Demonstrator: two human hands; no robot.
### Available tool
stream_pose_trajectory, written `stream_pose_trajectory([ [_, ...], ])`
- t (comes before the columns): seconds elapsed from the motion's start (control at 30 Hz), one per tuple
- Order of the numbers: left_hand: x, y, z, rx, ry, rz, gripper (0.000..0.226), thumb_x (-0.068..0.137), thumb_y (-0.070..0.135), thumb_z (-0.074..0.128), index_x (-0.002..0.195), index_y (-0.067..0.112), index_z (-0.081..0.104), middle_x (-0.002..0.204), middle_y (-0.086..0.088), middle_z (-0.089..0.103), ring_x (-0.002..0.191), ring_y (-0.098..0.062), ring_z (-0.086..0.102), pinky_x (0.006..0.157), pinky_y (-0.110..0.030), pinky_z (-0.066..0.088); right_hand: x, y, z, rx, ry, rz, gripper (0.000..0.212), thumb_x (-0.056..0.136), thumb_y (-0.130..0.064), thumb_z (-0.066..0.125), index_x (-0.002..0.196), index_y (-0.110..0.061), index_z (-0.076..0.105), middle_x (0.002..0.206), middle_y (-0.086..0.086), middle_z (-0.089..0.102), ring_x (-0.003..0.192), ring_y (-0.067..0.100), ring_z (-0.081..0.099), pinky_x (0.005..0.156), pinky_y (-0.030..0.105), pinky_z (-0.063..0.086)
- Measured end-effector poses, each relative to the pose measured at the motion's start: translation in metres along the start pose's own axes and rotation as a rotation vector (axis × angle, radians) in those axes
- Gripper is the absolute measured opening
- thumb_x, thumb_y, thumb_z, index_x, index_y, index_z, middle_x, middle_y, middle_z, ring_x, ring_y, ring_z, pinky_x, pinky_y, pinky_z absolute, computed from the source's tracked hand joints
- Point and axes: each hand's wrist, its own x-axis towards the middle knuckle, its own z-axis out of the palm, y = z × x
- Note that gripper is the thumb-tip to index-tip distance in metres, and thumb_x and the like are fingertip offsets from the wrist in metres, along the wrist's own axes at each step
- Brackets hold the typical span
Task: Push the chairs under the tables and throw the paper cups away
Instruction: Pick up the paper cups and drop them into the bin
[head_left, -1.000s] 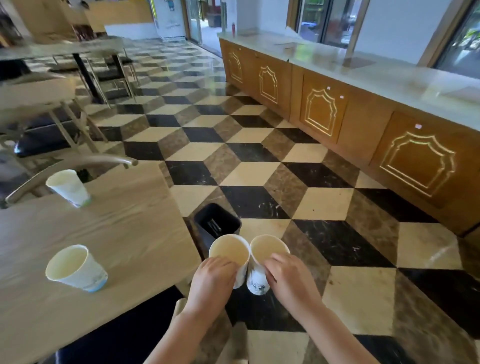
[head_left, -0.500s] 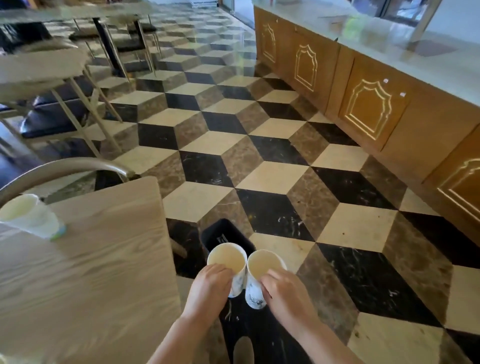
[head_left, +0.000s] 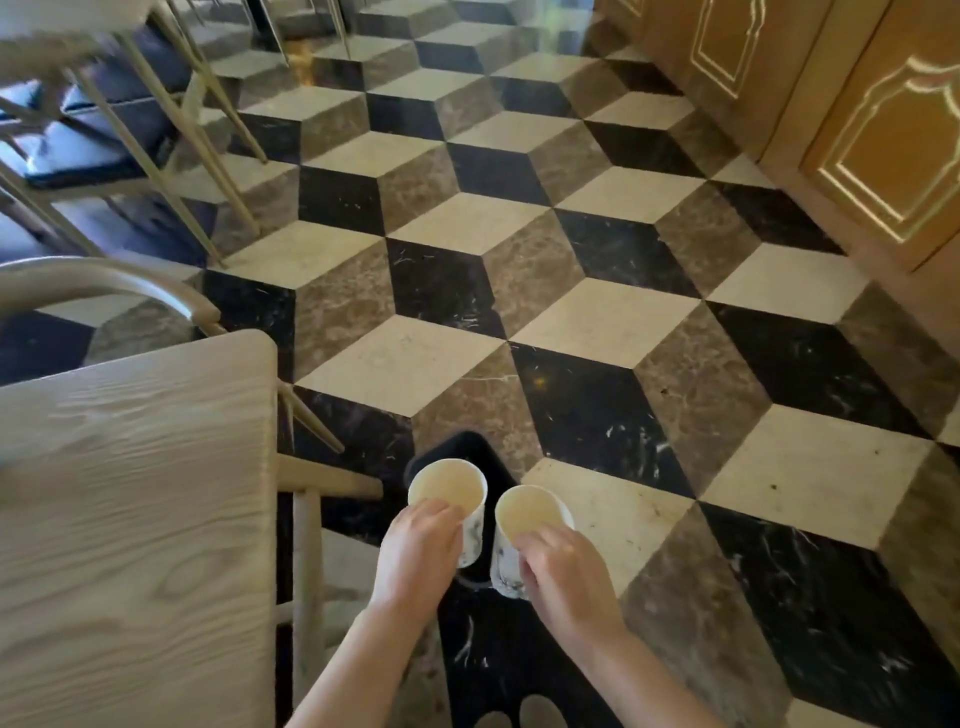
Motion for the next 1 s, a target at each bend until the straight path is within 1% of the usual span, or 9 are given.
stream_pose_trajectory([
  [0.17, 0.04, -0.032, 0.062, -0.065, 0.022, -0.141, 0.011, 0.075, 0.003, 0.067, 0.078, 0.014, 0.063, 0.08, -0.005, 0.065, 0.077, -0.021, 0.057, 0.066, -0.037, 0.051, 0.046, 0.038, 0.065, 0.001, -0.041, -0.019, 0.046, 0.045, 0.008, 0.079, 0.052, -0.017, 0.041, 0.05, 0.0, 0.048, 0.046, 0.015, 0.042, 0.041, 0.023, 0.029],
  [0.27, 0.047, -0.047, 0.097, 0.037, -0.04, -0.13, 0.046, 0.068, 0.003, 0.076, 0.112, 0.005, 0.063, 0.098, -0.008, 0.069, 0.089, -0.028, 0.06, 0.071, -0.041, 0.054, 0.058, 0.056, 0.097, -0.058, -0.115, -0.002, 0.03, 0.051, -0.01, 0.086, 0.061, -0.016, 0.058, 0.058, -0.002, 0.058, 0.055, 0.017, 0.055, 0.048, 0.027, 0.047],
  [0.43, 0.035, -0.043, 0.109, -0.002, -0.098, -0.166, 0.047, 0.065, 0.005, 0.078, 0.11, 0.009, 0.064, 0.101, -0.005, 0.069, 0.091, -0.023, 0.062, 0.078, -0.038, 0.055, 0.05, 0.071, 0.106, -0.09, -0.252, 0.03, 0.022, 0.066, -0.022, 0.078, 0.083, -0.016, 0.066, 0.081, 0.001, 0.067, 0.079, 0.022, 0.061, 0.066, 0.036, 0.054],
  [0.57, 0.028, -0.015, 0.063, 0.008, -0.077, -0.158, 0.038, 0.069, 0.012, 0.077, 0.105, 0.009, 0.065, 0.096, -0.004, 0.069, 0.086, -0.023, 0.064, 0.075, -0.035, 0.053, 0.053, 0.05, 0.061, -0.122, -0.27, -0.003, 0.02, 0.073, -0.024, 0.073, 0.09, -0.017, 0.067, 0.087, 0.0, 0.067, 0.085, 0.022, 0.061, 0.071, 0.035, 0.052],
  [0.67, 0.02, 0.014, 0.007, 0.077, -0.037, -0.207, 0.037, 0.081, 0.023, 0.068, 0.116, 0.016, 0.06, 0.11, -0.001, 0.066, 0.1, -0.02, 0.059, 0.084, -0.032, 0.048, 0.06, 0.018, 0.008, -0.127, -0.229, -0.056, 0.024, 0.073, -0.025, 0.074, 0.094, -0.015, 0.068, 0.09, 0.002, 0.067, 0.086, 0.024, 0.061, 0.072, 0.037, 0.051],
  [0.77, -0.001, 0.043, -0.053, 0.099, 0.013, -0.225, 0.029, 0.086, 0.029, 0.059, 0.114, 0.019, 0.06, 0.11, 0.001, 0.064, 0.102, -0.017, 0.057, 0.089, -0.031, 0.044, 0.059, -0.027, -0.049, -0.143, -0.222, -0.107, 0.029, 0.069, -0.024, 0.078, 0.094, -0.014, 0.07, 0.088, 0.004, 0.069, 0.082, 0.025, 0.063, 0.068, 0.038, 0.053],
  [0.83, -0.02, 0.059, -0.092, 0.127, 0.041, -0.267, 0.024, 0.088, 0.03, 0.056, 0.108, 0.019, 0.061, 0.103, 0.002, 0.065, 0.096, -0.017, 0.057, 0.083, -0.03, 0.046, 0.054, -0.061, -0.081, -0.174, -0.207, -0.174, 0.033, 0.064, -0.024, 0.082, 0.093, -0.014, 0.07, 0.086, 0.003, 0.069, 0.079, 0.024, 0.064, 0.065, 0.037, 0.054],
  [0.93, -0.062, 0.07, -0.139, 0.126, 0.135, -0.314, 0.017, 0.075, 0.022, 0.07, 0.089, 0.014, 0.066, 0.082, -0.001, 0.066, 0.076, -0.021, 0.062, 0.064, -0.033, 0.051, 0.039, -0.114, -0.114, -0.166, -0.174, -0.279, 0.036, 0.06, -0.026, 0.084, 0.092, -0.016, 0.071, 0.083, 0.002, 0.069, 0.077, 0.022, 0.064, 0.064, 0.036, 0.055],
  [1.0, -0.091, 0.072, -0.163, 0.149, 0.209, -0.351, 0.022, 0.069, 0.022, 0.075, 0.088, 0.014, 0.067, 0.079, 0.0, 0.067, 0.073, -0.021, 0.063, 0.062, -0.034, 0.052, 0.031, -0.149, -0.124, -0.163, -0.154, -0.378, 0.036, 0.063, -0.027, 0.083, 0.095, -0.016, 0.07, 0.085, 0.002, 0.069, 0.08, 0.022, 0.064, 0.067, 0.037, 0.055],
])
